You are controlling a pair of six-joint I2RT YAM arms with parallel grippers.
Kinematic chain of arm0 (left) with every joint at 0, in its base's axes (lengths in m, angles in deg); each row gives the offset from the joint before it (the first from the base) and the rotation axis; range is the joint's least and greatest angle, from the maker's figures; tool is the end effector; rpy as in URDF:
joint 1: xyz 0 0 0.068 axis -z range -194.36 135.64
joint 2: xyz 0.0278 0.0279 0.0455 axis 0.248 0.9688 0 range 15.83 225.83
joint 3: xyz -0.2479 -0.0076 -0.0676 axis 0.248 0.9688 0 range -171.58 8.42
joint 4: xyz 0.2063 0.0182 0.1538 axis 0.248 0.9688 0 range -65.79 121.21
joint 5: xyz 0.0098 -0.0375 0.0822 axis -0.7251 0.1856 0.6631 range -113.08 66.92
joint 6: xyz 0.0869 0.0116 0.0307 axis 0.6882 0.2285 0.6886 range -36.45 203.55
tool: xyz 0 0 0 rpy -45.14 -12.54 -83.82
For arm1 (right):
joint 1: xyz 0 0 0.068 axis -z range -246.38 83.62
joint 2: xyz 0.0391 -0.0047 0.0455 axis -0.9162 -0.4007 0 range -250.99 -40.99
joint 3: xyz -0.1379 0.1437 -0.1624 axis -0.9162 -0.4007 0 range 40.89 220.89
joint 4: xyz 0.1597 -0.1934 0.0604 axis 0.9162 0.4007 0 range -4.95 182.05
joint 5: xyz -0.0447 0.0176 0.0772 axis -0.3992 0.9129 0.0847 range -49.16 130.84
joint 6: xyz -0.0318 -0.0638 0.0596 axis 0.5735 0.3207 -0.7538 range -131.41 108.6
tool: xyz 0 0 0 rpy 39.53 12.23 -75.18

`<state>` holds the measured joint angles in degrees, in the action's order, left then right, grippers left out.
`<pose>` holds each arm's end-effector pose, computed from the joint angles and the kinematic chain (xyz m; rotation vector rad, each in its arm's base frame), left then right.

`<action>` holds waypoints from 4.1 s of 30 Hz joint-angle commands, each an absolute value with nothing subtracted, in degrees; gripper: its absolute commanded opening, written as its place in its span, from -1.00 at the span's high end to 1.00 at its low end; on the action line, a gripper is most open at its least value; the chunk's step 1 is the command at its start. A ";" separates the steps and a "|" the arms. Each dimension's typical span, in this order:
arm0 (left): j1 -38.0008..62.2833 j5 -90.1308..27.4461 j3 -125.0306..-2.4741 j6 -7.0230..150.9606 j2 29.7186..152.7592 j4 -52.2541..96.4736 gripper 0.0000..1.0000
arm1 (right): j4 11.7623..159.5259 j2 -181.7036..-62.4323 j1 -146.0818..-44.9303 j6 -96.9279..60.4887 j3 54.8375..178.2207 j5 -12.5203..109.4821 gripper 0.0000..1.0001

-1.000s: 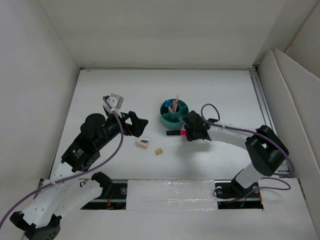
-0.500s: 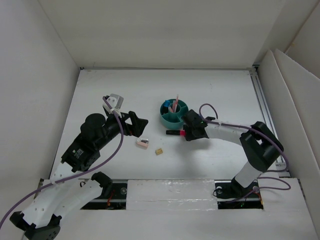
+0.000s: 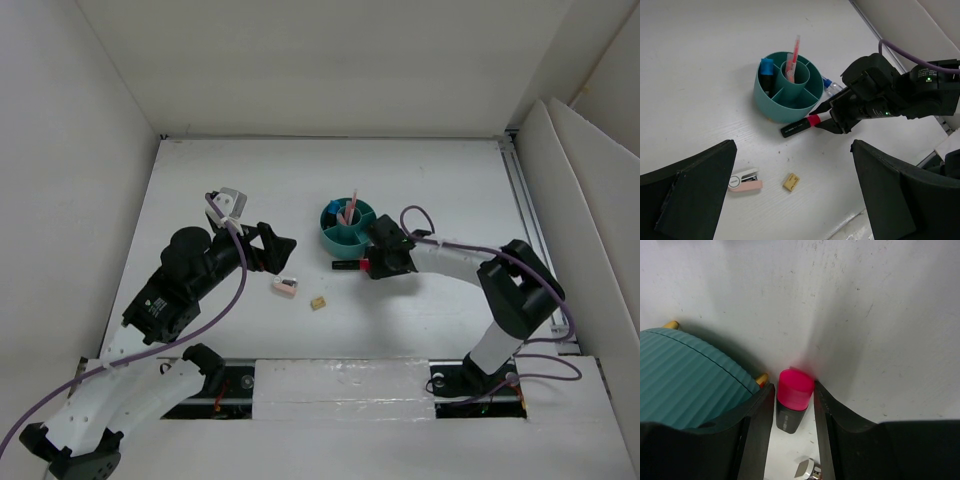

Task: Sort the stationery into containers
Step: Pick up the pen from the center of the board.

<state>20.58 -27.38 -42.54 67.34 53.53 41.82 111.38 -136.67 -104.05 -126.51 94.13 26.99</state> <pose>0.1620 -0.1208 0.3667 0.3346 1.6661 -0.7370 0.2648 0.1793 0.0966 1.7950 2.1375 0.4284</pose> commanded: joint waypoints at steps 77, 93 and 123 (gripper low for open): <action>20.80 -46.45 -42.30 69.84 58.11 38.28 -1.00 | 101.31 -109.28 -110.41 -102.73 79.48 10.08 1.00; 20.80 -48.04 -42.30 69.84 59.69 37.75 -1.00 | 95.43 -92.69 -110.41 -79.98 79.48 11.92 1.00; 20.80 -65.53 -46.07 66.24 63.20 26.51 -1.00 | 81.62 -73.86 -110.41 -49.98 84.22 45.40 1.00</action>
